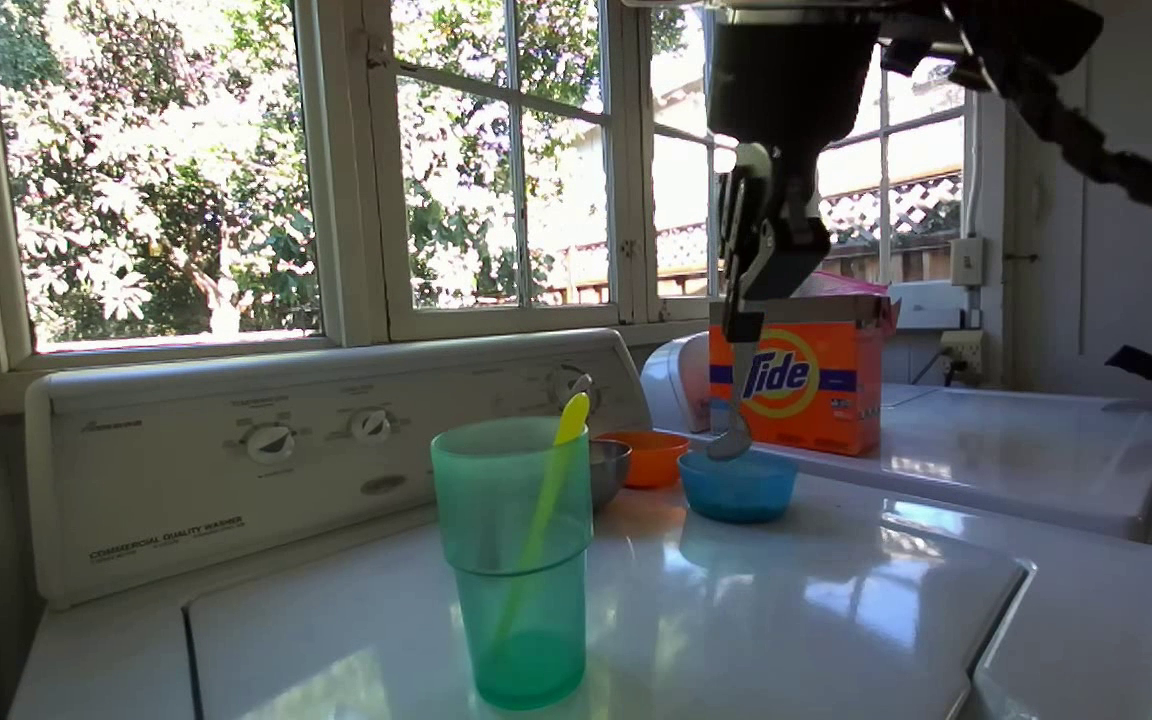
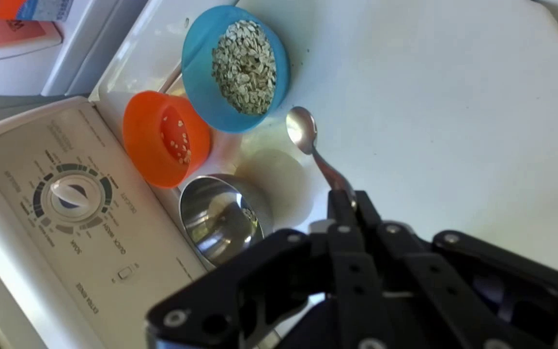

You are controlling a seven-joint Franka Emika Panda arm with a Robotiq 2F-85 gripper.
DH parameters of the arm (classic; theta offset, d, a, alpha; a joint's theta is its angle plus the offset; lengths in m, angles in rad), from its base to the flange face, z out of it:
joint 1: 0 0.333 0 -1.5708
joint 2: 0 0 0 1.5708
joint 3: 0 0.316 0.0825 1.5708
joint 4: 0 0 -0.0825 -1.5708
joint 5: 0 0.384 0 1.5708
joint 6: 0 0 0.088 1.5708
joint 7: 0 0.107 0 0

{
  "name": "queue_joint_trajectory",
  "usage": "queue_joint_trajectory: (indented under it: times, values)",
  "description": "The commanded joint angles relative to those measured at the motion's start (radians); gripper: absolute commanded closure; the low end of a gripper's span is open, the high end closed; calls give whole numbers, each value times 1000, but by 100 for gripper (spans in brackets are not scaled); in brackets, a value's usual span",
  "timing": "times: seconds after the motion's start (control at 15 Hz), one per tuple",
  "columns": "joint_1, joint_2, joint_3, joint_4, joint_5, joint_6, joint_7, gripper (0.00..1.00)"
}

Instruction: Use the silver spoon in the green cup to put some of the contents of the blue bowl into the orange bowl and put the spoon inside the silver bow

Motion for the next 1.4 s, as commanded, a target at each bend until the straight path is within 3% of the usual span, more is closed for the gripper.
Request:
queue_joint_trajectory:
  times: [0.0, 0.2, 0.47, 0.53, 1.0, 1.33]
  values:
    - [14, -68, 21, -49, -48, -5, 25, 99]
    - [-7, -63, 20, -44, -108, 3, 75, 99]
    - [-10, 11, -30, 1, -24, 7, -7, 99]
    - [-7, -28, -12, -18, -60, -3, 36, 95]
    - [-24, 8, -33, 0, -91, 12, 51, 99]
    - [-31, 57, -76, 46, -15, 40, -40, 99]
